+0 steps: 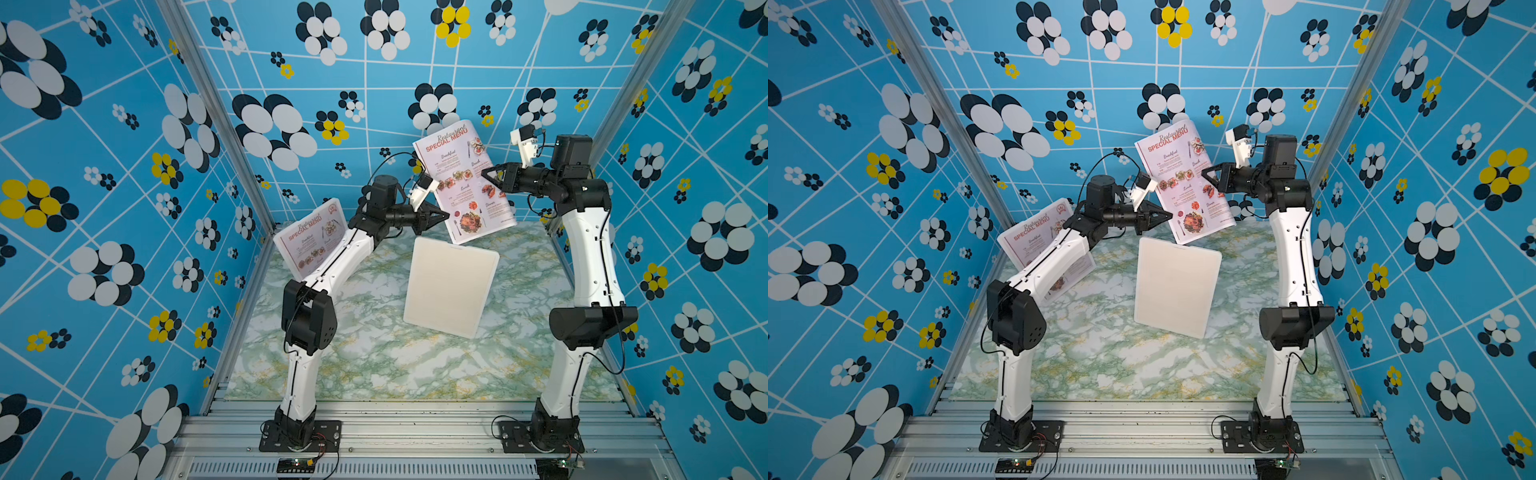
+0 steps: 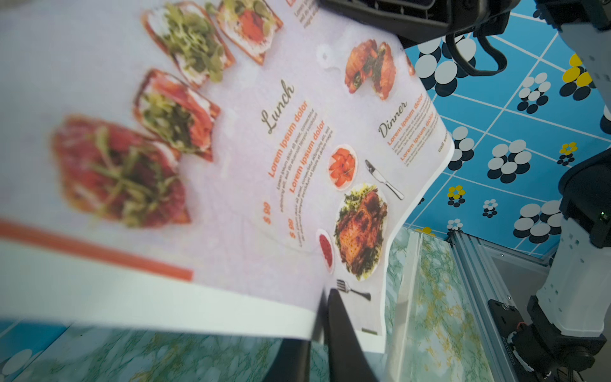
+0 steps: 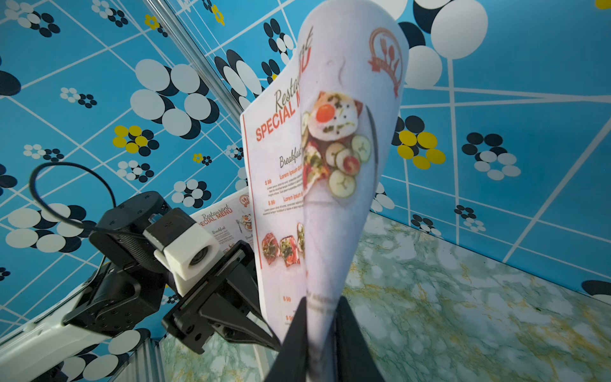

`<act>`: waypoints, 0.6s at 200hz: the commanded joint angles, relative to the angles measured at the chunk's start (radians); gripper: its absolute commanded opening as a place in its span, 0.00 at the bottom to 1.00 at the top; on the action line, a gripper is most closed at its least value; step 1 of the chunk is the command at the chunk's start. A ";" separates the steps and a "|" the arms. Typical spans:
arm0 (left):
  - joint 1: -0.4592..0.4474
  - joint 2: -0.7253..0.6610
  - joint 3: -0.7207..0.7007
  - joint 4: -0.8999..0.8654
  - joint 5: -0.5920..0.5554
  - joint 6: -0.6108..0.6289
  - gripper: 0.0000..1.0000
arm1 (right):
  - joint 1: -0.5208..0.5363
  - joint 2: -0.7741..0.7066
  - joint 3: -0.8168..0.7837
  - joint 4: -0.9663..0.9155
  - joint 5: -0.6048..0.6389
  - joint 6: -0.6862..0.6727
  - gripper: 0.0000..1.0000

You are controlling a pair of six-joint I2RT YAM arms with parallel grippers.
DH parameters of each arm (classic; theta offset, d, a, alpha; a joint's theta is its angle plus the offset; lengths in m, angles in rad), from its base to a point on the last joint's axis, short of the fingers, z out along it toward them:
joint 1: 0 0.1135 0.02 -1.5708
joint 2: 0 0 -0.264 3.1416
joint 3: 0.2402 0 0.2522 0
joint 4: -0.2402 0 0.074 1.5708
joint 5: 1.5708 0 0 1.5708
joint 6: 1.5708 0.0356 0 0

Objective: Insert the menus into the narrow rack
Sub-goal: Insert the menu into the narrow rack.

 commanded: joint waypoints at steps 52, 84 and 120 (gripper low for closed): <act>0.012 -0.072 -0.031 -0.009 0.022 0.019 0.14 | 0.024 0.002 0.033 -0.002 -0.012 0.015 0.18; 0.015 -0.080 -0.049 -0.007 0.021 0.021 0.14 | 0.026 0.004 0.035 -0.010 -0.010 0.012 0.18; 0.017 -0.090 -0.077 0.008 0.019 0.016 0.14 | 0.030 0.006 0.035 -0.022 -0.007 0.006 0.18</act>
